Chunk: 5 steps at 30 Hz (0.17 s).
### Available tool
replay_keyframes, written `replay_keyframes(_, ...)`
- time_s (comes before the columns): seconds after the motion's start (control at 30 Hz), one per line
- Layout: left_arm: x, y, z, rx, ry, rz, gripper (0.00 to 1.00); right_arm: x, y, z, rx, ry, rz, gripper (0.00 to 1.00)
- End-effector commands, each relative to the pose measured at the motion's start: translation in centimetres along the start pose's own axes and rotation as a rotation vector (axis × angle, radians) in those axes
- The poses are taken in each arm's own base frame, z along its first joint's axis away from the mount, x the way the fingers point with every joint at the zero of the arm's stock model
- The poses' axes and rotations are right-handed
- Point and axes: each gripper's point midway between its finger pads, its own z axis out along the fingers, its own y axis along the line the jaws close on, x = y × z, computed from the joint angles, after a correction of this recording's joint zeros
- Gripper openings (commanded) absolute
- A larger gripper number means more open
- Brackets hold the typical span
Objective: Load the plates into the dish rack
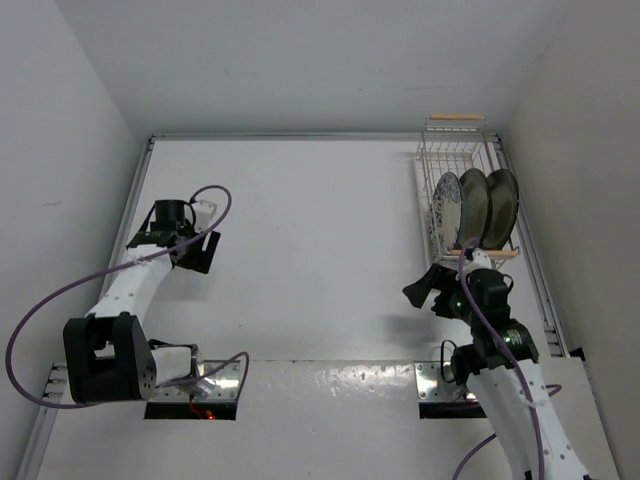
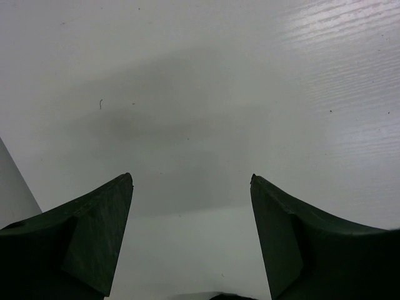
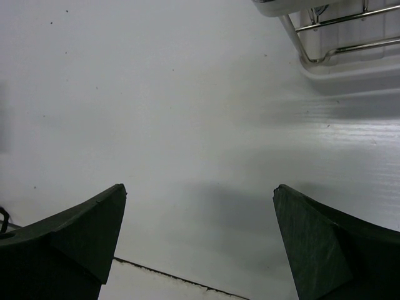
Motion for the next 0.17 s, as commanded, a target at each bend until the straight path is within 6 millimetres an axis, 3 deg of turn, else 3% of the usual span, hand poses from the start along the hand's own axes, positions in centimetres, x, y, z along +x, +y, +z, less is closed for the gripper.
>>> replay_keyframes(0.0,-1.3,0.3,-0.6,-0.023,-0.055,-0.008,0.8,-0.81,0.49,0.22,-0.019,-0.029,0.003,1.0)
replay_keyframes(0.13,-1.3,0.3,-0.6,-0.023,-0.055,-0.008,0.8,-0.53,0.38,0.27,-0.014,-0.014,0.006,1.0)
